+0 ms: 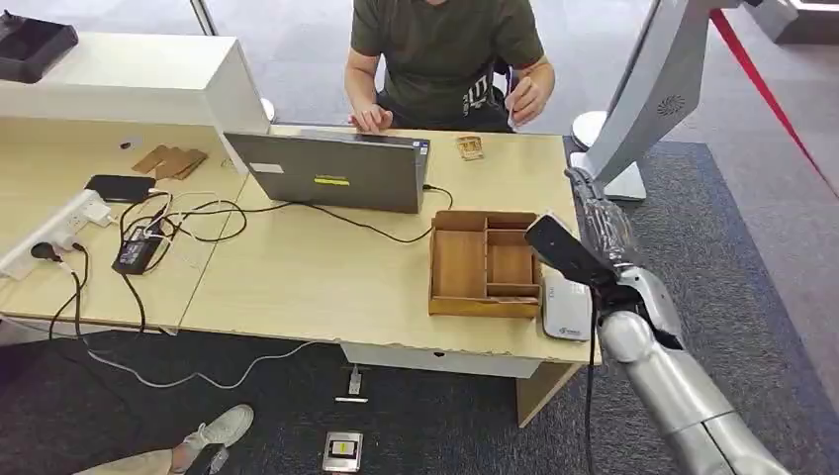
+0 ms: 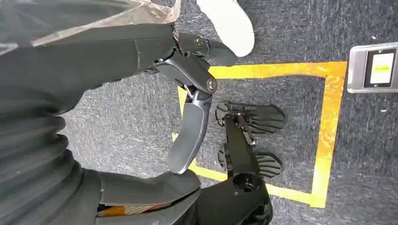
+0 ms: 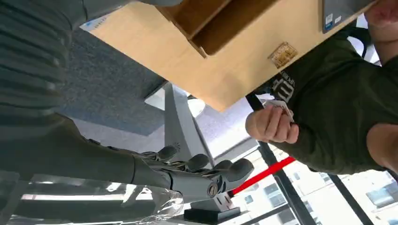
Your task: Pass the card to the sensor for recognition and then transmit it.
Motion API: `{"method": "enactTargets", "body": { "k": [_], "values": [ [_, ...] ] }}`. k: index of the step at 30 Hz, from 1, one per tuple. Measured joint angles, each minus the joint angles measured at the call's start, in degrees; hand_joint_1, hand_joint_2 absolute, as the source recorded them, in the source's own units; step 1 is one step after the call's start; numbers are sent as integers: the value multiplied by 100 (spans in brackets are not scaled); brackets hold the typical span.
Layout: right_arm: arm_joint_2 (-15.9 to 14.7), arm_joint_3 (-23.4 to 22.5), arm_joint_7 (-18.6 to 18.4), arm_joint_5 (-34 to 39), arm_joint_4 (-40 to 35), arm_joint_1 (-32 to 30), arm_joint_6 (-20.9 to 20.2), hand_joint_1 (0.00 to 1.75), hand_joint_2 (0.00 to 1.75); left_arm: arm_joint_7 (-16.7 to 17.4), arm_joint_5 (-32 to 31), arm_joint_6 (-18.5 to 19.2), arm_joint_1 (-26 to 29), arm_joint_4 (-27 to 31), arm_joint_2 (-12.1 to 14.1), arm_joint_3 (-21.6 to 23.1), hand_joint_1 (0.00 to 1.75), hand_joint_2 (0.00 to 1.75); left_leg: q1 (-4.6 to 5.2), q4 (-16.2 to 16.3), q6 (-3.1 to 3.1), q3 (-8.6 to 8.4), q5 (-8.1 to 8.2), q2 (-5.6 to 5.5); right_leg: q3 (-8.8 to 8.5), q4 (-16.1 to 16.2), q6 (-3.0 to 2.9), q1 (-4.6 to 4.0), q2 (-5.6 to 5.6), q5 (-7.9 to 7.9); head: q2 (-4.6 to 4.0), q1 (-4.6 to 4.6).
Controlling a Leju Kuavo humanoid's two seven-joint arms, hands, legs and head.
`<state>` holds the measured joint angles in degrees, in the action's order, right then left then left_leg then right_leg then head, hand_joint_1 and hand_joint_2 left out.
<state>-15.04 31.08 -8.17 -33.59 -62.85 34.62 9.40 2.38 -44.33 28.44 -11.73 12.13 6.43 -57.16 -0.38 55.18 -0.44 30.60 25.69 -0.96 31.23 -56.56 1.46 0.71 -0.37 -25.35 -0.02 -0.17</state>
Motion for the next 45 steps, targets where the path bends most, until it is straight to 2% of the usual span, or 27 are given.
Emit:
{"method": "enactTargets", "body": {
  "k": [6,9,18,23,27,31,45],
  "values": [
    [-182,-79,-160,-532,-886,-643,-208,0,175,-4,112,0,47,0,33,22,0,175,-2,-2,-1,-1,-1,1,-1,-2,-1,-2,0,0,0,2],
    [-184,-33,-212,-816,-1076,-762,-271,0,175,-7,120,0,49,0,41,31,0,175,-2,-2,-1,-3,-2,1,-2,-2,-1,-2,0,0,0,0],
    [-214,70,-219,-938,-1356,-851,-341,0,175,-4,133,0,53,0,48,64,0,175,0,-2,-1,-1,-2,1,-3,-1,0,0,0,0,0,0],
    [-103,168,-142,-1693,-1316,-872,-499,0,175,66,210,0,36,0,33,136,0,175,0,-2,-1,0,-1,1,-1,-2,-1,0,0,0,0,0],
    [125,483,-219,-2527,-1082,-796,-597,0,175,149,195,-140,-144,0,-276,214,0,175,-1,-2,-1,1,-3,-3,-6,-2,0,0,-7,0,0,0],
    [264,673,-227,-2643,-910,-783,-606,0,175,188,188,-50,-219,-15,-492,275,0,175,-1,-2,-1,1,-3,-2,-6,-2,0,-1,-5,1,0,2],
    [360,1014,-271,-2645,-296,-766,-700,0,175,256,197,-120,-308,-15,-614,394,0,175,0,-1,0,1,-3,-2,-3,-2,0,1,-4,0,0,0]
  ]
}}
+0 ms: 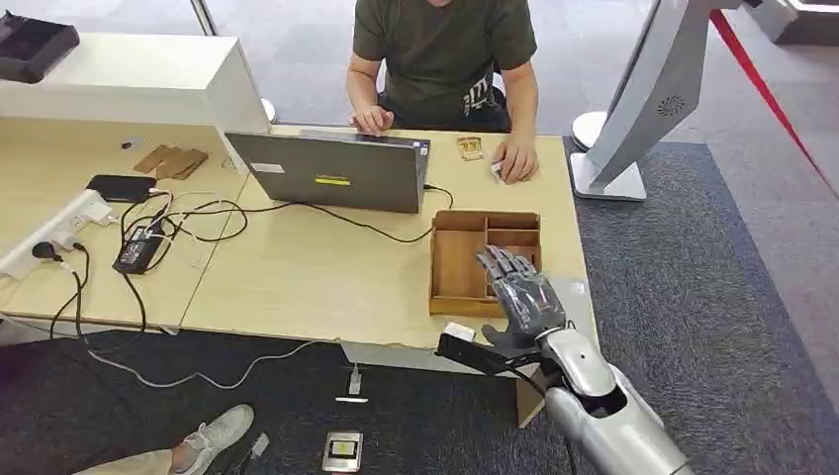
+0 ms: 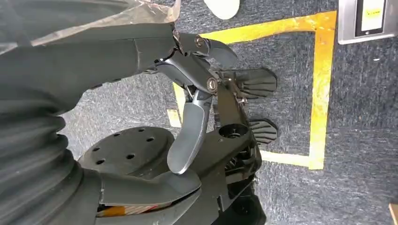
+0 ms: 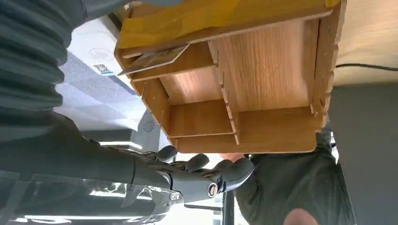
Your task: Pass the card to the sensor for recognition and then transmit it.
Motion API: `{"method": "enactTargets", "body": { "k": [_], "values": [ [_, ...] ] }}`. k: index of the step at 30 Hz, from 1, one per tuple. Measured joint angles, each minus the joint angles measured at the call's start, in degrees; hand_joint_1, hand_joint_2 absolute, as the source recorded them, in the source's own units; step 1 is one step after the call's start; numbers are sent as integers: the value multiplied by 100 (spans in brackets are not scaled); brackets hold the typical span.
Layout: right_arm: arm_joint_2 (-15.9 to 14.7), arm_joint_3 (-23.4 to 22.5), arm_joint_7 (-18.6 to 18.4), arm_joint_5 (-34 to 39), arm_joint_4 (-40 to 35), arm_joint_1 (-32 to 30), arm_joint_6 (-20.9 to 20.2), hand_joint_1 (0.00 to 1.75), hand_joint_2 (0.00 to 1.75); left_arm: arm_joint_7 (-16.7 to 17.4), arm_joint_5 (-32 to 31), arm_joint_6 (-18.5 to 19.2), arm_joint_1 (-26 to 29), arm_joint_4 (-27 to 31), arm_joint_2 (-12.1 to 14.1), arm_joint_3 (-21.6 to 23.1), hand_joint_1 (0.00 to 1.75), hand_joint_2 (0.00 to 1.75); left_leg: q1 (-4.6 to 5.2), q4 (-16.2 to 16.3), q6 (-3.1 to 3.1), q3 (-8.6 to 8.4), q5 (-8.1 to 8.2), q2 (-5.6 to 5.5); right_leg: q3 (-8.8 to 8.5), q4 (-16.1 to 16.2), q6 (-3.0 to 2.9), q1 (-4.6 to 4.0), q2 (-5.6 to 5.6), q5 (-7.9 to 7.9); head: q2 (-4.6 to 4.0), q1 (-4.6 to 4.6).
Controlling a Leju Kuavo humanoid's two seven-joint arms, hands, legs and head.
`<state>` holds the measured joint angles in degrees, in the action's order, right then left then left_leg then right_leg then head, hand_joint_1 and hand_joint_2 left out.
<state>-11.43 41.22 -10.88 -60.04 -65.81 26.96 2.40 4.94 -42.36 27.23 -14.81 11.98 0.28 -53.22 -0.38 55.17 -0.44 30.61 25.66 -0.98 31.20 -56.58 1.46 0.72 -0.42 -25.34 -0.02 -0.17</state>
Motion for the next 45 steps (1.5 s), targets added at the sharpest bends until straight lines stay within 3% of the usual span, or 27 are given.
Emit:
{"method": "enactTargets", "body": {
  "k": [12,22,32,45],
  "values": [
    [50,111,-352,-64,603,169,87,0,175,42,37,0,-2,0,-17,50,0,175,0,0,0,0,0,0,0,0,0,0,0,0,0,0],
    [52,83,-404,59,1040,310,166,0,175,87,37,0,34,0,-17,57,0,175,0,0,0,0,0,0,0,0,0,0,0,0,0,0],
    [225,9,-114,227,1464,507,299,0,175,103,33,0,54,-2,-17,92,0,175,0,0,0,0,0,1,0,0,0,0,0,0,0,2],
    [358,7,-57,236,1547,537,238,0,175,85,52,0,62,-7,-17,98,0,175,0,0,0,0,0,1,0,0,0,0,0,0,0,0]
  ]
}}
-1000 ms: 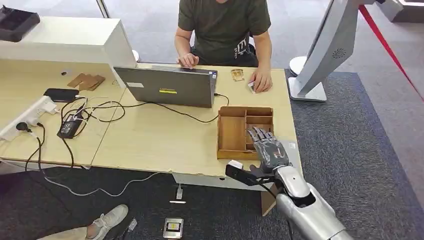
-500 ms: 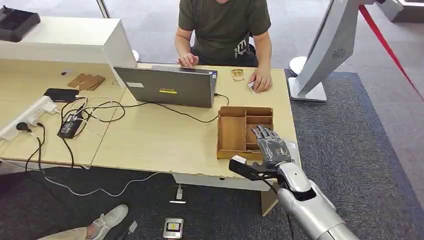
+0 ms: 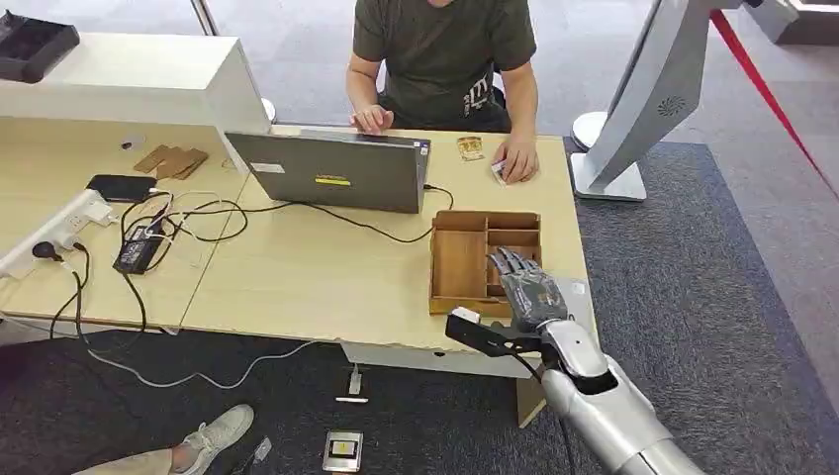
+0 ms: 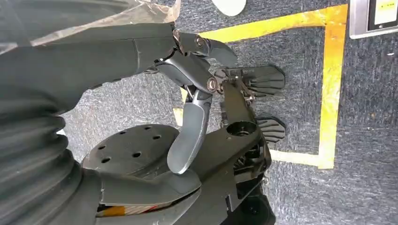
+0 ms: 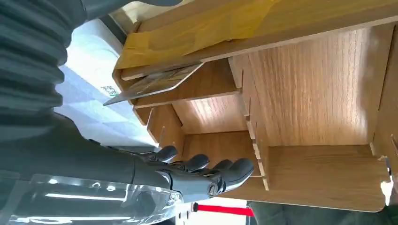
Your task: Pass the card to the sensor for recognition and then transmit it.
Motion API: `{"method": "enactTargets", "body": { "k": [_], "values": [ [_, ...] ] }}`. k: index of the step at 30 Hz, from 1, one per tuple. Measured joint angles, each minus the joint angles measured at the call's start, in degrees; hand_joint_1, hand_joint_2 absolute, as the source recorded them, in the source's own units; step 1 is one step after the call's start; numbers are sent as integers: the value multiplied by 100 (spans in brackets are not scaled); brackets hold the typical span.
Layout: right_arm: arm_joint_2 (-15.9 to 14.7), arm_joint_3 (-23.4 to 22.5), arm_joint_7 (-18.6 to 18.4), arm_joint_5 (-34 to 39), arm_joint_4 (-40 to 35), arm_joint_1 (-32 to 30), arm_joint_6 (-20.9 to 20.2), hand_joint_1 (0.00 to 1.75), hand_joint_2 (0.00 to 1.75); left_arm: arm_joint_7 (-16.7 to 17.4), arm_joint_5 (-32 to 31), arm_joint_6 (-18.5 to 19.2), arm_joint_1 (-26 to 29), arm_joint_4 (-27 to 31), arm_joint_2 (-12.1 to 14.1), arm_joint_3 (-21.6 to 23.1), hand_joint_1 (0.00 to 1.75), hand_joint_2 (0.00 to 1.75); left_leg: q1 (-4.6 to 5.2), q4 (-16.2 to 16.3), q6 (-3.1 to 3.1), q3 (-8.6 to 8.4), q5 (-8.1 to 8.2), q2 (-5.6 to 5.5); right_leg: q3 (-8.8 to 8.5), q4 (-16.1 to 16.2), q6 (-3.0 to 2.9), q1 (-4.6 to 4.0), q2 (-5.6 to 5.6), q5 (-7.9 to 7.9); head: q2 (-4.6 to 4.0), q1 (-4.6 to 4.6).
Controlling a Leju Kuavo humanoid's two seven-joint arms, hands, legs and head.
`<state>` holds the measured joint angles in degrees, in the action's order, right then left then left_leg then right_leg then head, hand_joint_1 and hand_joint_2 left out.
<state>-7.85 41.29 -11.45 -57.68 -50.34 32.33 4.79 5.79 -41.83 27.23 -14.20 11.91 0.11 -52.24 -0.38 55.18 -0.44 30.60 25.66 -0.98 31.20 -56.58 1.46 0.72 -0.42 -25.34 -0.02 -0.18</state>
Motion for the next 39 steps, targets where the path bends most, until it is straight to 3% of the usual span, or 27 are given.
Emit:
{"method": "enactTargets", "body": {
  "k": [39],
  "values": [
    [-227,-293,-87,0,-136,-120,11,0,175,-55,122,0,26,0,4,-7,0,175,0,1,0,-1,0,0,0,0,0,0,0,0,0,0]
  ]
}}
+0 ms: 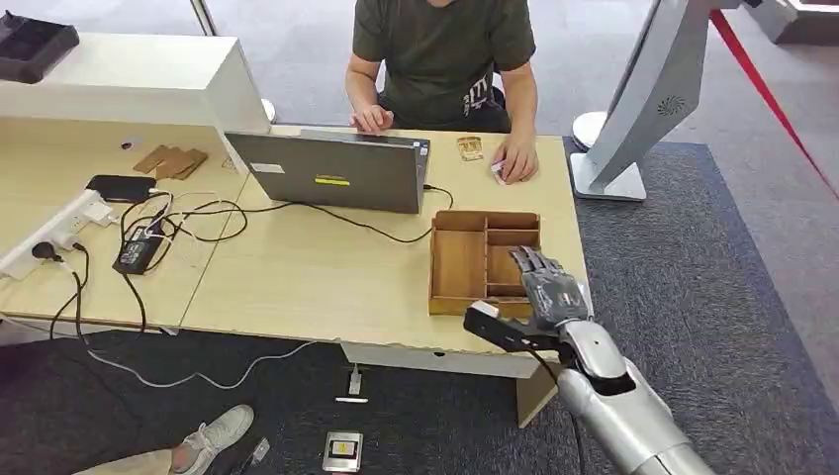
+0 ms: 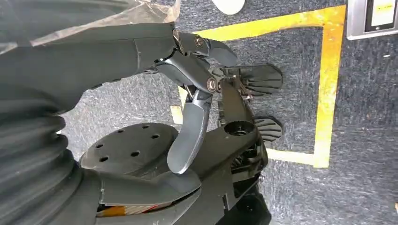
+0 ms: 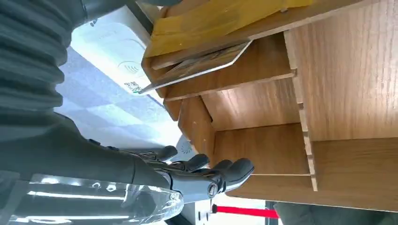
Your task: Pass the card to the sensor for recognition and then transmit it.
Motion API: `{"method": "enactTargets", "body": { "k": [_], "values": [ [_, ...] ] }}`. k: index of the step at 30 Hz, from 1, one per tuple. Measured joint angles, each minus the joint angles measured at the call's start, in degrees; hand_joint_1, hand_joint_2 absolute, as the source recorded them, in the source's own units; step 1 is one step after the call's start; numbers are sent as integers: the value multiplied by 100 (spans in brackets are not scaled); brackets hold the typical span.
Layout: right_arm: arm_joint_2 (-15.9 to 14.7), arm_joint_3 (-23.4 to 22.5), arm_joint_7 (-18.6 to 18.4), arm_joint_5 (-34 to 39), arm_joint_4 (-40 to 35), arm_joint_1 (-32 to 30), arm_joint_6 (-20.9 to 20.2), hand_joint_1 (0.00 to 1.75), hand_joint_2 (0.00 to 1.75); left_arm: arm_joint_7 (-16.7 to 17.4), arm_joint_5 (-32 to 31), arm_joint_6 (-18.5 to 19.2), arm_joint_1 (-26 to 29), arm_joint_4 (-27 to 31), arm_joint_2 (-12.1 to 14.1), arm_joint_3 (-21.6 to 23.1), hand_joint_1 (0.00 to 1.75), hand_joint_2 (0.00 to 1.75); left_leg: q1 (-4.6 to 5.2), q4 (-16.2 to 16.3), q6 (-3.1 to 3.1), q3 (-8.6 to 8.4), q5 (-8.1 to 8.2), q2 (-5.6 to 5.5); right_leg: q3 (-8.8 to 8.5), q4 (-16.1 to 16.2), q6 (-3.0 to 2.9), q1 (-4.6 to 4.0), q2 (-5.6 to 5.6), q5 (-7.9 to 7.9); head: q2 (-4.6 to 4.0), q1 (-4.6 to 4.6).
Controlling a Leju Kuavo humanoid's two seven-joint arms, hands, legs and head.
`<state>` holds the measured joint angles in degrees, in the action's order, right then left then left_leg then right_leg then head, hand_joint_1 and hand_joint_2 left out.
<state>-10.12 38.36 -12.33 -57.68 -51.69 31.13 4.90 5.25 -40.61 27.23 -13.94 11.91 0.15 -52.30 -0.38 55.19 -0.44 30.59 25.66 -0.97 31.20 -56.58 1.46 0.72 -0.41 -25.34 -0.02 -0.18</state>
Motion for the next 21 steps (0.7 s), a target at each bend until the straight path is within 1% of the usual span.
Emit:
{"method": "enactTargets", "body": {
  "k": [21],
  "values": [
    [61,13,87,-52,-4,-45,-9,0,175,-13,0,0,-1,0,0,0,0,175,0,0,0,1,0,0,0,0,0,0,0,0,0,0]
  ]
}}
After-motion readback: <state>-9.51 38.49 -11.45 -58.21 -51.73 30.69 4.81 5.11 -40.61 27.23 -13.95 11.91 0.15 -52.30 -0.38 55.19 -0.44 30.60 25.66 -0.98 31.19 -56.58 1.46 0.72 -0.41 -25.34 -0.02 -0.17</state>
